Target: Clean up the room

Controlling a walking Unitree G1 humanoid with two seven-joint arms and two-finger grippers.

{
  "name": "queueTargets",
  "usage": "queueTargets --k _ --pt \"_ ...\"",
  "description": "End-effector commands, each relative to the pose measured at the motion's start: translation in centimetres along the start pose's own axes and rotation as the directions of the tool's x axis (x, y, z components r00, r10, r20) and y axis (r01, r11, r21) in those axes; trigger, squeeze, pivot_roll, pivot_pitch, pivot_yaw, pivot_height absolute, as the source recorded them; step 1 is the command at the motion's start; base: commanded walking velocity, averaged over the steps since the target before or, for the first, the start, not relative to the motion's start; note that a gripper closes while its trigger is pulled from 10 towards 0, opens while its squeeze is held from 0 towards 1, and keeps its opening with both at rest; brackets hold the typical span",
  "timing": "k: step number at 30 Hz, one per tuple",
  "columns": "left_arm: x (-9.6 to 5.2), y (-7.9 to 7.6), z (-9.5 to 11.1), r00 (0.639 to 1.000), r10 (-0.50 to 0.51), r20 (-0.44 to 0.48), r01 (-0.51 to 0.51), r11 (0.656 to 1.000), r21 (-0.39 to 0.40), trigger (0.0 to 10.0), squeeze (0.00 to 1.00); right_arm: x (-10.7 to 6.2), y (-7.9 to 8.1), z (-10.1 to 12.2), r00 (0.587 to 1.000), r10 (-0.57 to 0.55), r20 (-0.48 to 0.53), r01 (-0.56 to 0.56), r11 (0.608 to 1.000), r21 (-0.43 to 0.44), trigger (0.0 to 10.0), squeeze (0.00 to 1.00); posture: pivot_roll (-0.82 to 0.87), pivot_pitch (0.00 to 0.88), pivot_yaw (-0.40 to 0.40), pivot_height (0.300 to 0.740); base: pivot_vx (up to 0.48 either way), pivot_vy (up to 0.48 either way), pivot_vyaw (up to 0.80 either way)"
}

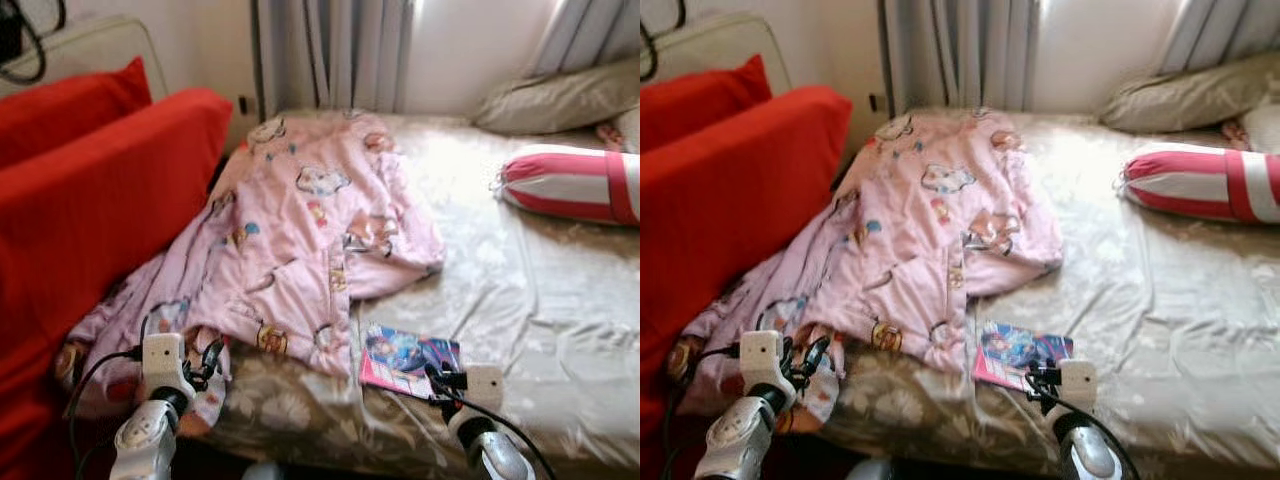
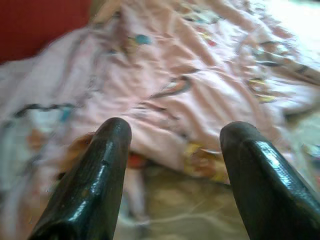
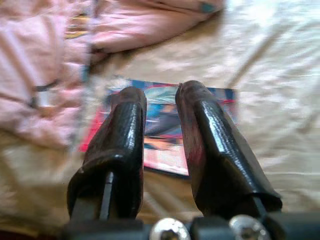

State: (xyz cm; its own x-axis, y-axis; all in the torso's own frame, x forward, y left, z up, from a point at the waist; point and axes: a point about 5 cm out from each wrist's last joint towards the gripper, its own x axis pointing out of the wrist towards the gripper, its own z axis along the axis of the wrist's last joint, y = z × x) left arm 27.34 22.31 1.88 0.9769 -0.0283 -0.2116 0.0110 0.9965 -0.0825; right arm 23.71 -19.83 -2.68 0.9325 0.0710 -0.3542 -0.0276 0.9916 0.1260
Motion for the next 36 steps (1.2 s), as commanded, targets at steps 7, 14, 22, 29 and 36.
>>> queueTargets --k 7,14,22,29,36 --pt "0.4 -0.5 0.7 1.000 -0.012 0.028 0.012 1.000 -0.003 10.0 0.00 0.4 -0.5 0.5 1.000 -0.003 -0.015 0.003 1.000 -0.014 10.0 0.00 0.06 0.000 -0.024 0.646 0.118 0.000 0.00" --pt "0.3 -0.4 0.9 0.999 -0.004 0.041 0.004 1.000 -0.003 10.0 0.00 0.8 -0.5 1.1 1.000 0.011 -0.009 -0.011 1.000 -0.020 10.0 0.00 0.08 0.000 -0.037 0.646 0.118 0.000 0.00" --pt "0.7 0.0 2.3 0.997 0.006 0.081 -0.006 1.000 0.007 10.0 0.00 1.4 -0.4 2.2 1.000 0.026 0.016 -0.025 0.999 -0.035 10.0 0.00 0.09 0.031 -0.051 0.646 0.324 0.000 0.00" --pt "0.5 0.8 2.7 0.997 0.009 0.079 -0.011 1.000 0.029 10.0 0.00 1.8 0.0 2.2 1.000 0.026 -0.014 -0.027 0.998 -0.065 10.0 0.00 0.12 0.053 -0.026 0.646 0.310 0.000 0.00" --pt "0.3 0.8 2.8 0.997 0.007 0.082 -0.010 0.999 0.038 10.0 0.00 2.3 -0.2 2.9 1.000 0.009 -0.005 -0.010 0.997 -0.079 10.0 0.00 0.13 0.087 -0.023 0.646 0.034 0.000 0.00"
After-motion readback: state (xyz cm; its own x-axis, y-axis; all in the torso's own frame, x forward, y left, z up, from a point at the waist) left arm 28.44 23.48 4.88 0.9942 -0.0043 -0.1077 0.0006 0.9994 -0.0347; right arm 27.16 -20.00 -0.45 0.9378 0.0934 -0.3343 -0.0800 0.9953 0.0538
